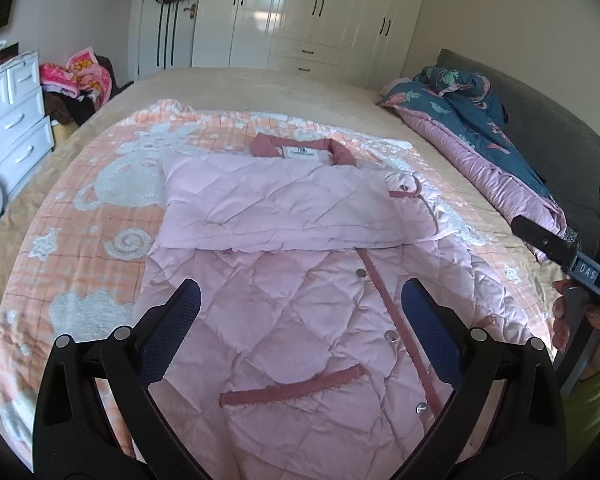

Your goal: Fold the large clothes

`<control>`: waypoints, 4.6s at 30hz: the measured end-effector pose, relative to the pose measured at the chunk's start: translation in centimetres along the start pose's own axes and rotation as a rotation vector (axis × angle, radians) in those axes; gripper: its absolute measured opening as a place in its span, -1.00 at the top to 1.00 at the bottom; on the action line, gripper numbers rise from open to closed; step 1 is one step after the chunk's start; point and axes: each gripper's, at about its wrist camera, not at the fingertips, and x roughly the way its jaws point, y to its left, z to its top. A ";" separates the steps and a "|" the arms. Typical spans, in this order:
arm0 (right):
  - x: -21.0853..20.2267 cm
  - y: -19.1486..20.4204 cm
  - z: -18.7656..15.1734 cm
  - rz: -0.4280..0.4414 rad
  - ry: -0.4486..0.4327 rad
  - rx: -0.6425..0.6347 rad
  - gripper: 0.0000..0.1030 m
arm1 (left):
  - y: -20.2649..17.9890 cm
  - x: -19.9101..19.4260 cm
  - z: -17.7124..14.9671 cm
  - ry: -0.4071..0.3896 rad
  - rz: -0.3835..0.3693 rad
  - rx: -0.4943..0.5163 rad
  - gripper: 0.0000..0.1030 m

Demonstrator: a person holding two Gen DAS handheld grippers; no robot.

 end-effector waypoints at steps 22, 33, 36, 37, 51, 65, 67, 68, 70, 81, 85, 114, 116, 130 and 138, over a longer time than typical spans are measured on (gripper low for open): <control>-4.3 -0.7 -4.4 -0.017 0.060 0.006 -0.92 | 0.6 -3.4 -4.0 0.042 0.055 -0.009 -0.82; -5.9 -2.6 -6.3 -0.033 0.105 0.029 -0.92 | 2.0 -3.9 -6.2 0.081 0.095 -0.028 -0.82; -6.1 -3.0 -6.7 -0.037 0.119 0.033 -0.92 | 2.6 -3.9 -7.1 0.099 0.107 -0.032 -0.82; -6.2 -3.1 -6.8 -0.038 0.122 0.033 -0.92 | 2.6 -3.9 -7.3 0.103 0.110 -0.033 -0.82; -7.6 -4.1 -7.9 -0.038 0.127 0.058 -0.92 | 6.6 -4.6 -10.6 0.148 0.141 -0.121 -0.82; -8.8 -5.3 -9.0 -0.055 0.134 0.075 -0.92 | 9.3 -5.0 -15.2 0.218 0.043 -0.225 -0.71; -9.0 -5.6 -9.2 -0.064 0.136 0.082 -0.92 | 9.2 -4.9 -15.8 0.231 0.015 -0.232 -0.62; -9.1 -5.7 -9.4 -0.064 0.139 0.082 -0.92 | 9.1 -4.8 -16.0 0.237 0.012 -0.232 -0.50; -9.2 -5.9 -9.5 -0.070 0.144 0.075 -0.92 | 9.0 -4.6 -16.5 0.254 0.008 -0.234 -0.30; -10.3 -10.4 -12.2 -0.102 0.271 0.109 -0.92 | 8.3 -2.7 -18.6 0.313 -0.010 -0.221 -0.29; -10.2 -12.5 -13.7 -0.118 0.356 0.134 -0.92 | 7.7 -1.9 -19.1 0.325 0.010 -0.187 -0.29; -8.8 -15.1 -14.6 0.217 0.473 0.266 0.51 | 7.5 -2.9 -18.3 0.254 -0.019 -0.208 0.57; -9.0 -14.6 -14.0 0.208 0.444 0.250 0.55 | 7.3 -3.4 -17.9 0.231 -0.020 -0.200 0.66; -11.9 -12.0 -8.5 0.203 0.185 0.166 0.67 | 5.8 -7.1 -11.1 0.044 -0.053 -0.135 0.79; -12.2 -11.7 -5.4 0.206 0.104 0.155 0.68 | 5.3 -7.8 -7.3 -0.016 -0.053 -0.112 0.79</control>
